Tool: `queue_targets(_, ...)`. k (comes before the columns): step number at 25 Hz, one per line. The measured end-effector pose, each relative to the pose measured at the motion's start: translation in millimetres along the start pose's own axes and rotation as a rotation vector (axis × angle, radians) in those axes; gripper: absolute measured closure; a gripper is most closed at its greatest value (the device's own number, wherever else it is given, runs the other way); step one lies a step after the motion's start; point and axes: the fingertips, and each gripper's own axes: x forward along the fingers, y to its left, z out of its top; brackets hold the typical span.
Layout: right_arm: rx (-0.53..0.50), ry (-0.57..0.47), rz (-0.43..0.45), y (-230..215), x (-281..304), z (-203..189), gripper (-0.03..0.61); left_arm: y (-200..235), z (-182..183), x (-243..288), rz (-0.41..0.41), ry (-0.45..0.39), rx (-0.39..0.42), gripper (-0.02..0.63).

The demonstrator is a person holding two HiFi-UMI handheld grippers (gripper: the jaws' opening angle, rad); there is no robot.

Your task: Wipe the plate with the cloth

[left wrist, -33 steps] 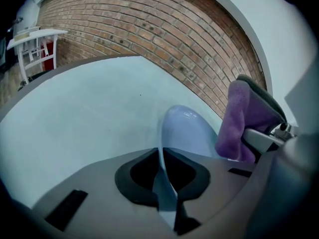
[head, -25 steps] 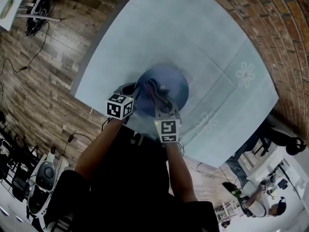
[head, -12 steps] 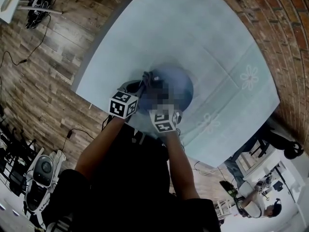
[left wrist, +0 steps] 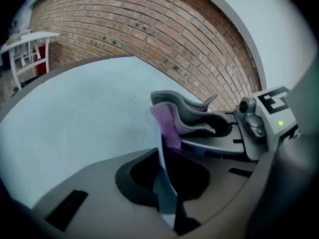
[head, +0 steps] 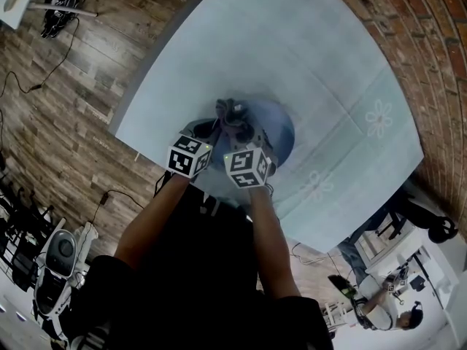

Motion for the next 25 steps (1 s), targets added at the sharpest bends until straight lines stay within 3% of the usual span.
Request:
queue_targets(13,-0.002,0.052,-0.126,-61,-6,-10,0.517,1,0,-1,0.009,-0.018,-0.005,0.563)
queue_targets(25,-0.185,0.247,-0.263,-92,-30,-45,0.517,2,-1,-2,-0.004,-0.026,-0.039,0.565)
